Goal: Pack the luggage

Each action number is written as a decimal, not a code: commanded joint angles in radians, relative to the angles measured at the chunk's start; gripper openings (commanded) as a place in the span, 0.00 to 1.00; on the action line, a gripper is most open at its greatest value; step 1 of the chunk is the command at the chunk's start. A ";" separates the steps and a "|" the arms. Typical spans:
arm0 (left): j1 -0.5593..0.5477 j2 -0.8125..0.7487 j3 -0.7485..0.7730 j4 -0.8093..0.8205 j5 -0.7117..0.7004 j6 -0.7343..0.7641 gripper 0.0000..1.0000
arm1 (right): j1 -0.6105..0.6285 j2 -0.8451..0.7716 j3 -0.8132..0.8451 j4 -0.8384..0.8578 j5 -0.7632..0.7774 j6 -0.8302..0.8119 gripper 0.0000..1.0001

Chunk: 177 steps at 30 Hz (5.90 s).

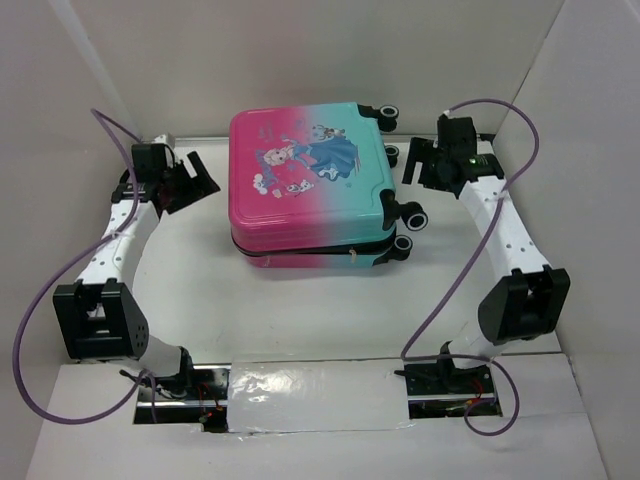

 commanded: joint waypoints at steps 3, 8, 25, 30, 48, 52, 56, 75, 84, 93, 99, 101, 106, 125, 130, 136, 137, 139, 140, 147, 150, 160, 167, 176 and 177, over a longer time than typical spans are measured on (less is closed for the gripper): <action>-0.006 0.106 0.014 0.054 -0.014 -0.040 0.93 | -0.013 -0.011 -0.080 0.102 -0.047 0.034 0.95; -0.049 0.209 0.103 0.054 -0.033 -0.031 0.91 | 0.006 0.087 -0.089 0.151 -0.099 0.034 0.94; -0.290 0.353 0.381 0.109 0.064 0.105 0.87 | 0.131 0.135 0.034 0.271 -0.197 0.032 0.91; -0.290 0.344 0.355 0.123 0.041 0.093 0.87 | 0.172 0.116 0.034 0.280 -0.187 0.042 0.91; -0.264 0.375 0.398 0.074 0.009 0.093 0.91 | 0.220 0.056 0.053 0.157 0.032 0.051 0.93; -0.155 0.313 0.435 0.006 -0.001 0.070 0.94 | 0.159 0.078 0.224 0.050 0.132 0.031 0.94; -0.023 0.191 0.436 -0.027 0.018 0.079 0.96 | 0.126 -0.034 0.191 0.093 0.022 0.020 0.94; -0.122 -0.780 -0.475 0.015 0.307 0.061 0.94 | 0.502 -0.715 -0.782 0.355 -0.119 0.220 0.87; -0.403 -0.707 -0.601 0.160 0.176 -0.013 0.87 | 0.678 -0.654 -0.939 0.507 0.147 0.252 0.81; -0.748 -0.520 -0.638 0.258 -0.372 -0.067 0.86 | 0.688 -0.585 -0.982 0.679 0.269 0.209 0.71; -0.722 -0.518 -0.727 0.428 -0.398 -0.042 0.85 | 0.648 -0.576 -1.002 0.757 0.255 0.157 0.63; -0.722 -0.489 -0.736 0.453 -0.398 -0.022 0.85 | 0.632 -0.550 -1.002 0.769 0.255 0.146 0.57; -0.722 -0.454 -0.736 0.509 -0.378 0.015 0.85 | 0.602 -0.499 -1.022 0.844 0.217 0.112 0.53; -0.704 -0.345 -0.725 0.572 -0.350 0.056 0.85 | 0.611 -0.372 -1.051 1.052 0.281 0.080 0.31; -0.695 -0.345 -0.748 0.612 -0.350 0.065 0.85 | 0.611 -0.407 -1.078 1.099 0.303 0.066 0.19; -0.663 -0.331 -0.748 0.632 -0.330 0.076 0.83 | 0.620 -0.418 -1.078 1.086 0.280 0.048 0.00; -0.652 -0.316 -0.748 0.643 -0.330 0.076 0.83 | 0.620 -0.418 -1.066 1.072 0.295 0.048 0.00; -0.652 -0.307 -0.739 0.655 -0.330 0.076 0.82 | 0.640 -0.418 -1.066 1.050 0.306 0.048 0.00; -0.652 -0.282 -0.739 0.664 -0.341 0.085 0.80 | 0.640 -0.427 -1.066 1.050 0.316 0.048 0.00; -0.670 -0.210 -0.707 0.698 -0.384 0.076 0.67 | 0.649 -0.436 -1.066 1.029 0.304 0.059 0.00; -0.688 -0.199 -0.696 0.707 -0.430 0.055 0.60 | 0.659 -0.445 -1.066 1.029 0.304 0.068 0.00; -0.754 -0.181 -0.713 0.752 -0.576 -0.020 0.44 | 0.659 -0.445 -1.057 1.010 0.304 0.068 0.00; -0.754 -0.172 -0.724 0.808 -0.567 0.030 0.43 | 0.659 -0.445 -1.048 0.999 0.304 0.049 0.00; -0.782 -0.132 -0.704 0.868 -0.542 0.105 0.14 | 0.659 -0.427 -1.048 1.018 0.284 0.049 0.00; -0.782 -0.132 -0.704 0.858 -0.554 0.093 0.00 | 0.659 -0.418 -1.039 1.018 0.284 0.049 0.00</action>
